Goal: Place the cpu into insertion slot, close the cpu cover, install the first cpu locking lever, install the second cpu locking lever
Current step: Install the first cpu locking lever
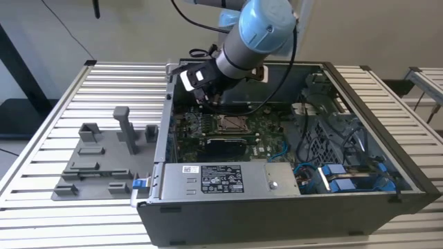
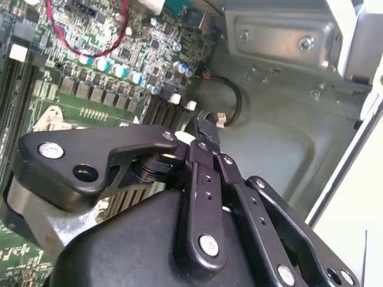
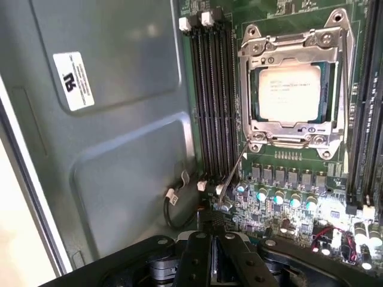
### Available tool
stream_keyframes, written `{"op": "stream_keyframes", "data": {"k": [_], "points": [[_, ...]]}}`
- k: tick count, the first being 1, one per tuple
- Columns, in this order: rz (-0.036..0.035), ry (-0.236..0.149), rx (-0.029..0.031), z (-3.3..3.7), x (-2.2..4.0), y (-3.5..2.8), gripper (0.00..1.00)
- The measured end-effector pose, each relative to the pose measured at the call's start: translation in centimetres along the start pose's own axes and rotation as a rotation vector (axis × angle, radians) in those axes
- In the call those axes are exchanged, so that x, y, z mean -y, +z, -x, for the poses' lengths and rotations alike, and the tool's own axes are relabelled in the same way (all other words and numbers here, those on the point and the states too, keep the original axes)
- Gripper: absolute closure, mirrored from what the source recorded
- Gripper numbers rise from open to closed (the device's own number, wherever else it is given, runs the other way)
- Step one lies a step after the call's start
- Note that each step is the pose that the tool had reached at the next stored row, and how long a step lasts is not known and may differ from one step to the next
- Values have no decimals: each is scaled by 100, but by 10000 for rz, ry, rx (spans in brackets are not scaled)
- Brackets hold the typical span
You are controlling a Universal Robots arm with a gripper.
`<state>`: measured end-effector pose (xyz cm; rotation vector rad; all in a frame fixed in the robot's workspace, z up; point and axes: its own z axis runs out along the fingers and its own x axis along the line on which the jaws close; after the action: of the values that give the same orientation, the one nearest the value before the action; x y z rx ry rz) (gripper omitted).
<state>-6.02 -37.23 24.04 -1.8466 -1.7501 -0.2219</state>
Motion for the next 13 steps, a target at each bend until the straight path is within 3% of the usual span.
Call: {"op": "stream_keyframes", "data": {"k": [8, 13], "points": [[-171, 24, -226, 44, -175, -88, 89], [-314, 67, -346, 52, -321, -146, 89]]}}
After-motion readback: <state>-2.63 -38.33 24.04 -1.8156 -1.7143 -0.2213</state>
